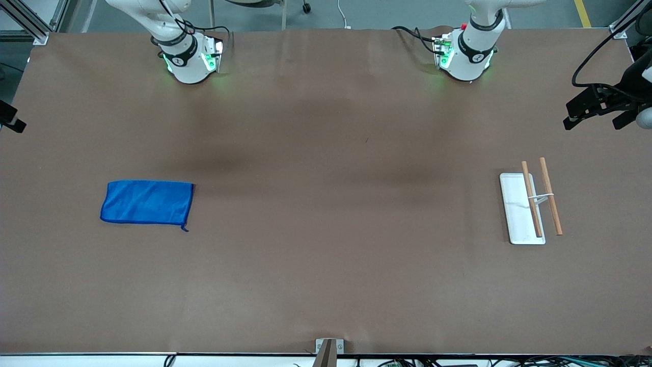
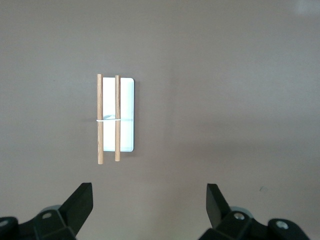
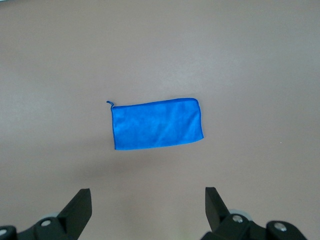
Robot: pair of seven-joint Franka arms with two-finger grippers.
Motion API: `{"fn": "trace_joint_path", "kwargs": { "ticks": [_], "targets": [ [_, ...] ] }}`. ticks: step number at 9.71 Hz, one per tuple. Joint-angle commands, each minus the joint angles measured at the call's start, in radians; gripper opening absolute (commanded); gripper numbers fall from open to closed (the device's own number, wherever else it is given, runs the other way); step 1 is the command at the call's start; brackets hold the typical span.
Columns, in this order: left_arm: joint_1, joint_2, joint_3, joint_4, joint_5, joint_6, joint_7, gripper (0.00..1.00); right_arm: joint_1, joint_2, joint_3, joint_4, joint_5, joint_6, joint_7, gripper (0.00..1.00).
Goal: Right arm passes towel to left arm to hang
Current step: 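Reach the right gripper down toward the blue towel's edge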
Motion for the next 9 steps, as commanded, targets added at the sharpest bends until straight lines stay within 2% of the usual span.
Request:
{"fn": "trace_joint_path", "kwargs": {
  "ticks": [1,4,7,9],
  "targets": [
    [0.004,0.001,-0.002,-0.034,0.012,0.004,0.007,1.0,0.0,0.02,0.001,-0.096,0.014,0.045,-0.054,1.0],
    [0.004,0.009,0.0,-0.032,0.014,0.007,0.013,1.0,0.008,0.109,0.001,-0.274,0.013,0.235,-0.08,1.0],
    [0.004,0.01,0.0,-0.032,0.012,0.01,0.015,1.0,0.02,0.203,0.0,-0.458,0.001,0.521,-0.125,1.0],
    [0.004,0.012,0.001,-0.034,0.001,0.018,0.013,1.0,0.02,0.23,0.0,-0.633,-0.003,0.785,-0.139,1.0]
  ]
}}
